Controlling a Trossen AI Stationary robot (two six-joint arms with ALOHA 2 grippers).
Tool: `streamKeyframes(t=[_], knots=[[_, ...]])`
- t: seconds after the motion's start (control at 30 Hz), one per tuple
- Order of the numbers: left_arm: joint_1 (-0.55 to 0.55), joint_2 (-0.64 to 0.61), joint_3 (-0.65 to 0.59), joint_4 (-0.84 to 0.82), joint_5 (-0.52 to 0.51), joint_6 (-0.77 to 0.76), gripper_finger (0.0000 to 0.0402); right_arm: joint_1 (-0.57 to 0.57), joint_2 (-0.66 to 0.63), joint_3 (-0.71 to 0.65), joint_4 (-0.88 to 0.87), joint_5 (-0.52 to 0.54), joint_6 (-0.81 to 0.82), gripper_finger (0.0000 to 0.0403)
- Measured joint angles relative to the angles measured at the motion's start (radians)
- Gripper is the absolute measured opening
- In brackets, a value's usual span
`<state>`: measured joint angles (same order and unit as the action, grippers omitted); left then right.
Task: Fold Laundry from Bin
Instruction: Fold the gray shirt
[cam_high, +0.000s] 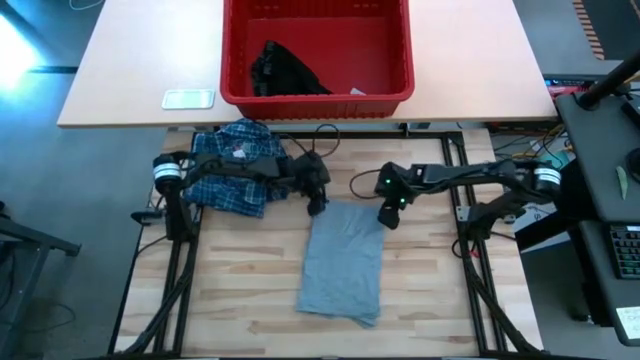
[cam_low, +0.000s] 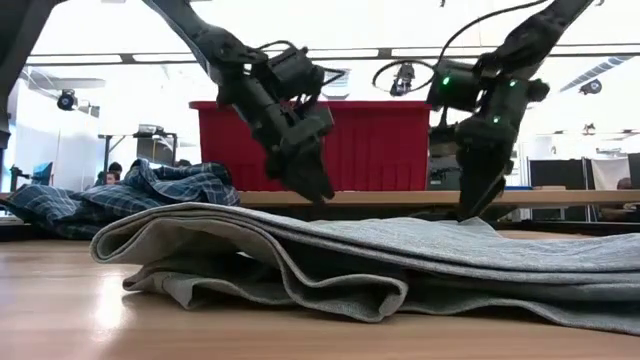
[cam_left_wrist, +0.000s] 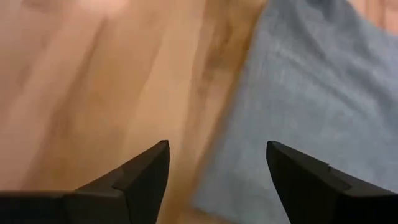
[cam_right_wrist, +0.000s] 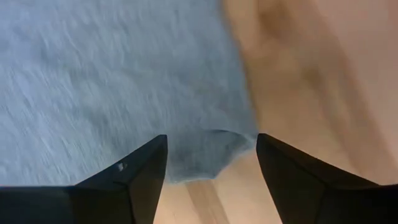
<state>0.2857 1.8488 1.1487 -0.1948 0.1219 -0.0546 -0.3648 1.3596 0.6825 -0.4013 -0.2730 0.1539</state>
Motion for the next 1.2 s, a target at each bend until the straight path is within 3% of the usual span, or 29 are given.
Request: streamKeyframes(t=[0.23,0.57,0.83,1.03,1.2], knots=[[0.018,0.017,0.0,-0.013,0.119,0.389,0.0211,0.0,0.116,0.06,-0.005,-0.05,-0.016,0.0235],[0.053,0.101,0.0,-0.057,0.113,0.307,0.0159,0.003,0.125,0.113,-0.086,-0.089,-0.089,0.0224],[0.046,0.153,0.006,-0.046,0.126,0.234,0.012,0.007,0.159,0.116,-0.091,0.085,-0.188,0.0217],[0.045,0.151,0.005,-0.053,0.145,0.218,0.0017,0.007,0.187,0.128,-0.086,0.135,-0.204,0.0149],[0.049,0.124,0.029,-0.108,0.126,0.205,0.0005,0.002,0.186,0.203,-0.094,0.177,-0.229,0.0048]])
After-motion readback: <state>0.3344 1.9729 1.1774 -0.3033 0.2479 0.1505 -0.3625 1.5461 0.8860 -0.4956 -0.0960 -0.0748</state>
